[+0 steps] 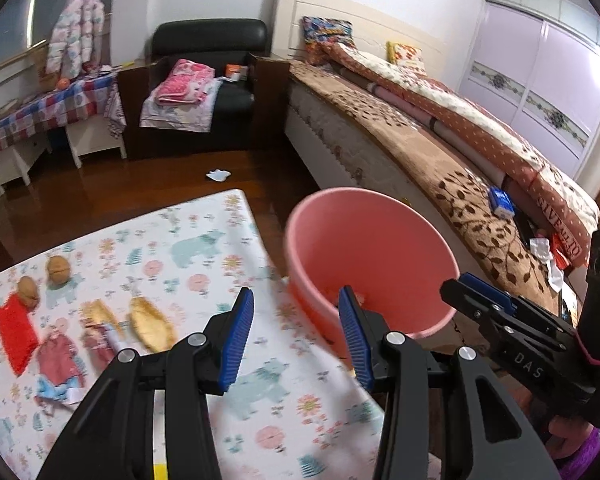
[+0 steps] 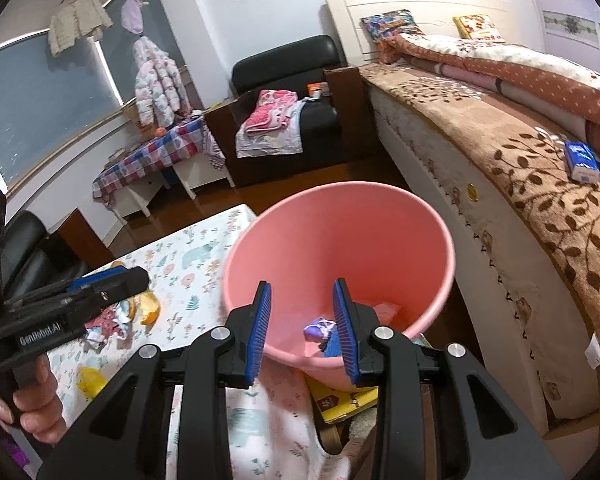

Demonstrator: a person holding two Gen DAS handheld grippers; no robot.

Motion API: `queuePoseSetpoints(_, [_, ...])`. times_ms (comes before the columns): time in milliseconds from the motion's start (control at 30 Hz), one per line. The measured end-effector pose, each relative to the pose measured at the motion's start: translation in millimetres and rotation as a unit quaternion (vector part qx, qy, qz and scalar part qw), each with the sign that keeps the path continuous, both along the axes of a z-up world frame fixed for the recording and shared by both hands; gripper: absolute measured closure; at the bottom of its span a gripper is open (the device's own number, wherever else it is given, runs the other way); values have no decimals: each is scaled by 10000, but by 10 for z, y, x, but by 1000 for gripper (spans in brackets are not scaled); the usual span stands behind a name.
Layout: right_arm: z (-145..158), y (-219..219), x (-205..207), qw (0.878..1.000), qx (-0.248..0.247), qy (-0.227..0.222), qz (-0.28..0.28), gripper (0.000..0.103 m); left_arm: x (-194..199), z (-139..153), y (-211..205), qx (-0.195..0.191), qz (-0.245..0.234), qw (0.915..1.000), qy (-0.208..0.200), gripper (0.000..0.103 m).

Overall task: Collect trash
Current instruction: 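Move both open tools back over the table items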

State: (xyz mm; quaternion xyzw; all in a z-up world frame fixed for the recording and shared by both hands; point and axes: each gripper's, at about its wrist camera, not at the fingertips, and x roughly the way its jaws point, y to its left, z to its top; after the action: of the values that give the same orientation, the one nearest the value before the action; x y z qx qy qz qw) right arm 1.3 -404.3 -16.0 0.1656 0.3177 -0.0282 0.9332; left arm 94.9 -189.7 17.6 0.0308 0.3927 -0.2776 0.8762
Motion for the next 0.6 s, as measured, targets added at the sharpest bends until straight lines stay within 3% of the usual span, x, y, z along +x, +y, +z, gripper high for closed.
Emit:
queuePoseSetpoints(333, [65,392,29,9986,-126,-14,506,70,-37,220,988,-97,865,9956,-332,60])
queuePoseSetpoints(600, [30,654,65,9965,-202,89,805,70,-100,110,1743,40,1616,9864,-298,60])
